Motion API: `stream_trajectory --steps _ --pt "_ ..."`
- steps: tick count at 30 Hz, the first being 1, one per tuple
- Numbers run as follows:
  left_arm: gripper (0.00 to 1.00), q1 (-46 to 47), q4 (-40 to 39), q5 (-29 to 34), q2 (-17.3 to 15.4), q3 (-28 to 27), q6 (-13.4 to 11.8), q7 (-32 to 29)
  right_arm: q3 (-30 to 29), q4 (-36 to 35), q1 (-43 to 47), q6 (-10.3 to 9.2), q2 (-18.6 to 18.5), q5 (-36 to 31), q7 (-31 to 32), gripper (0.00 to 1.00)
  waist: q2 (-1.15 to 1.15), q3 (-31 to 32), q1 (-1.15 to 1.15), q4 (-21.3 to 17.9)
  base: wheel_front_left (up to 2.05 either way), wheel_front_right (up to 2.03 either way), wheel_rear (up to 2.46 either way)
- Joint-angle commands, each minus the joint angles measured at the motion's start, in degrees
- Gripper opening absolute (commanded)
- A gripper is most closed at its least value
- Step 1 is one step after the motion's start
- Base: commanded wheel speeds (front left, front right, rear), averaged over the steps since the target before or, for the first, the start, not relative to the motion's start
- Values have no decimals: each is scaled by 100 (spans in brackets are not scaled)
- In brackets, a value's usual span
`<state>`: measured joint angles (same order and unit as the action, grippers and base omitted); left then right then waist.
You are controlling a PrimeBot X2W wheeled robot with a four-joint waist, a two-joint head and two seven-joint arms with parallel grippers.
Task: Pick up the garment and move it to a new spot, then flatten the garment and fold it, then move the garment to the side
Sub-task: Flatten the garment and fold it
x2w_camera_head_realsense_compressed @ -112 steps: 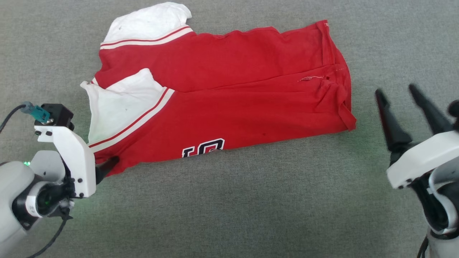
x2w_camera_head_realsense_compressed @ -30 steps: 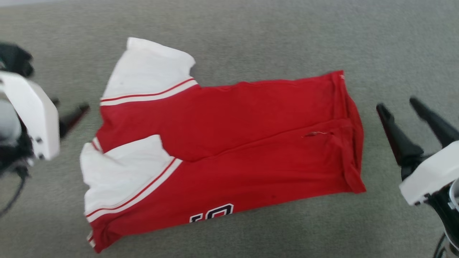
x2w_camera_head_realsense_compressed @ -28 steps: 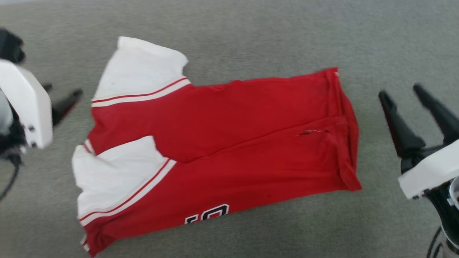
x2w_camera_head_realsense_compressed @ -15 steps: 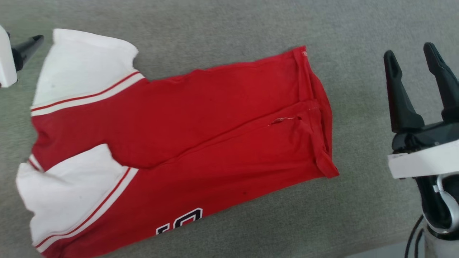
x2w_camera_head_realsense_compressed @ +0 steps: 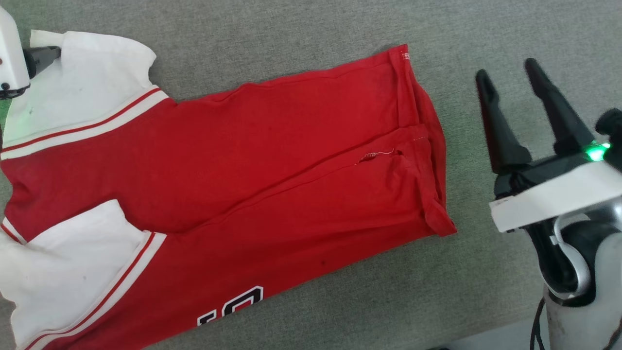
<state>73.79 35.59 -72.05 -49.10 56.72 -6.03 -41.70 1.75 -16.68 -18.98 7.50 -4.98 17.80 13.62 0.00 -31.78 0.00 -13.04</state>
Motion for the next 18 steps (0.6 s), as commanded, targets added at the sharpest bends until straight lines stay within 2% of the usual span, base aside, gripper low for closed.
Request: stream_trajectory --steps 1,6,7,11,12,18 --pt "100 -155 84 -19 135 127 3 -90 46 29 -93 -3 -20 59 55 100 0 -20 0 4 0 0 0" --pt "100 -185 205 -90 465 235 12 -329 203 451 -374 -3 -133 220 456 100 0 -73 0 47 0 0 0" --pt "0 -167 196 -90 530 267 79 -370 250 558 -474 -3 -152 265 560 100 0 -80 0 53 0 0 0" --pt "0 59 229 85 618 276 243 -176 442 1123 -979 -3 -225 443 1051 100 0 -118 0 87 0 0 0" --pt "0 185 240 185 682 280 355 -44 570 1452 -1315 -3 -347 449 1320 100 0 -142 0 134 0 0 0" --pt "0 399 457 263 952 276 529 92 896 2628 -2256 -3 -426 633 2244 100 0 -155 0 299 0 0 0"
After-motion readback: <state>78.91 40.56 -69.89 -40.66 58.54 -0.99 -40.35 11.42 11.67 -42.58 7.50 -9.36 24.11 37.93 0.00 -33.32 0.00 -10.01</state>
